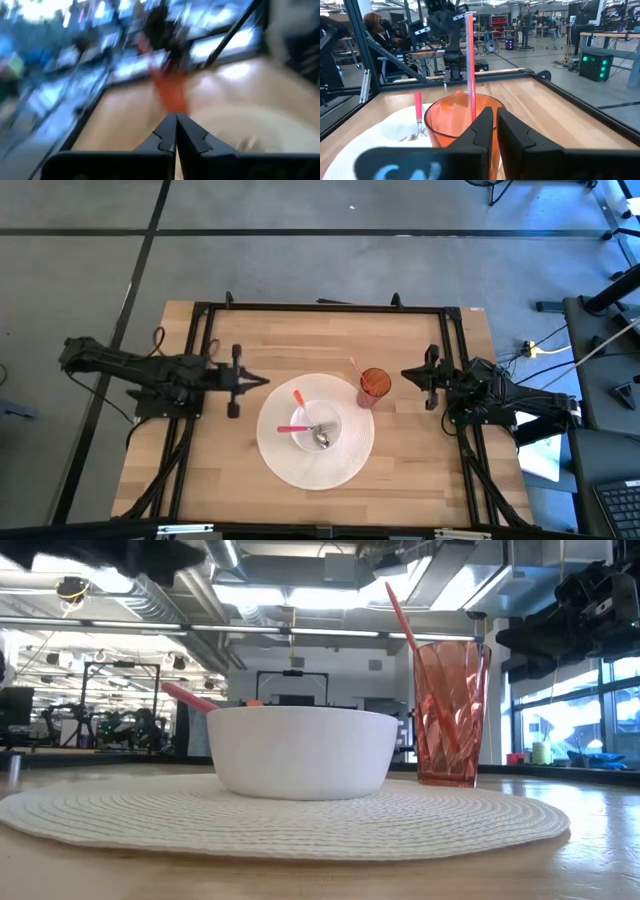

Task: Pick & Place Utensil
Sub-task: Return to Home Position

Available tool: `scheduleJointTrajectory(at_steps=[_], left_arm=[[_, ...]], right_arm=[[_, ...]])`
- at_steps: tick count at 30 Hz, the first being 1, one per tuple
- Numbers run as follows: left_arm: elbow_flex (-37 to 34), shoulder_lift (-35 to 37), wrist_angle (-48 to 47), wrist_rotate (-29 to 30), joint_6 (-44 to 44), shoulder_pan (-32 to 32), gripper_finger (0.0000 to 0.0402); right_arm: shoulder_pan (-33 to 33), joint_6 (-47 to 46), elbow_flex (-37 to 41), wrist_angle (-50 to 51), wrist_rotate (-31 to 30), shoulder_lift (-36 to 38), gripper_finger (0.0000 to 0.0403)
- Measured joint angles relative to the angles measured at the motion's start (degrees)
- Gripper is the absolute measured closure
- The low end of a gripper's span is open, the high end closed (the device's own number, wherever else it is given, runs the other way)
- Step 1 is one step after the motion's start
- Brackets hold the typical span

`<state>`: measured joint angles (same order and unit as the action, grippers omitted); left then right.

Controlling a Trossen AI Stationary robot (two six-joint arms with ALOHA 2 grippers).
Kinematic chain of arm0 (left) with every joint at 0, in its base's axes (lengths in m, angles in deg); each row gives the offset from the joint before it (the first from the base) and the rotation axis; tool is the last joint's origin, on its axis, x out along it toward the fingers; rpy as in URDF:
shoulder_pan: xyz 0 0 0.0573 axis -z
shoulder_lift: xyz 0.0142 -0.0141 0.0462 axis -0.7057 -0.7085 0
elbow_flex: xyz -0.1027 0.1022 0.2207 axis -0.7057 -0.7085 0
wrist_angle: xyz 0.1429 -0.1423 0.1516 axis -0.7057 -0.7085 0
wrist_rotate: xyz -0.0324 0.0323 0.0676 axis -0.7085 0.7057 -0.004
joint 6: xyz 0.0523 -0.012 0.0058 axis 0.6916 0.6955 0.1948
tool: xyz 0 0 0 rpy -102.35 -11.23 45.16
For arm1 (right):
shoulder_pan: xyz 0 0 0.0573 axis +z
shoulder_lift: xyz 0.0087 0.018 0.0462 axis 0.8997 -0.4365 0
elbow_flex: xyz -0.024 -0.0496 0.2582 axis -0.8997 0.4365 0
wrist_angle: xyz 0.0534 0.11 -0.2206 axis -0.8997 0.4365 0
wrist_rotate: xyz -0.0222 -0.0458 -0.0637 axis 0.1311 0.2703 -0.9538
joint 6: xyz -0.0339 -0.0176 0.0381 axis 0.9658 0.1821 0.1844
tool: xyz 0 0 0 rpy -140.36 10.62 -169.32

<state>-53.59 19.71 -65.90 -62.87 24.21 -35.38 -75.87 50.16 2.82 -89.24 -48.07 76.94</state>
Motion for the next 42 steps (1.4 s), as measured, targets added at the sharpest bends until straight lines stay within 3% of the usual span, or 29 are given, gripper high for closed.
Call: scheduleJointTrajectory(at_steps=[3, 10, 15, 21, 25, 35, 42], left_arm=[[-6.9, 4.6, 10.7, -6.1, 2.6, -0.2, 0.0400], [-14.5, 17.7, 13.3, -3.6, 4.2, -0.1, 0.0400], [-15.7, 28.3, 10.1, -3.8, 5.3, -0.1, 0.0400], [-17.5, 36.2, 1.0, -3.5, 2.4, -0.1, 0.0400], [-18.1, 37.0, -3.9, -3.5, 1.3, 0.2, 0.0400], [-19.7, 37.0, -5.3, -4.1, 3.1, 1.7, 0.0400], [-25.0, 37.0, -0.9, -4.6, 4.2, 1.7, 0.0400]], right_arm=[[0.0, 0.7, 0.0, 0.0, 0.1, 0.0, 0.0378], [0.0, 2.9, 0.0, -0.5, 2.0, 0.0, 0.0397], [0.0, 4.3, 0.0, -3.6, 2.8, 0.0, 0.0399], [0.0, 4.7, 0.0, -4.8, 5.1, 0.0, 0.0400], [0.0, 3.9, 0.0, -4.0, 5.1, 0.0, 0.0401], [0.0, 2.7, 0.0, -3.8, 5.0, 0.1, 0.0400], [0.0, 2.0, 0.0, -3.8, 4.9, 0.1, 0.0401]])
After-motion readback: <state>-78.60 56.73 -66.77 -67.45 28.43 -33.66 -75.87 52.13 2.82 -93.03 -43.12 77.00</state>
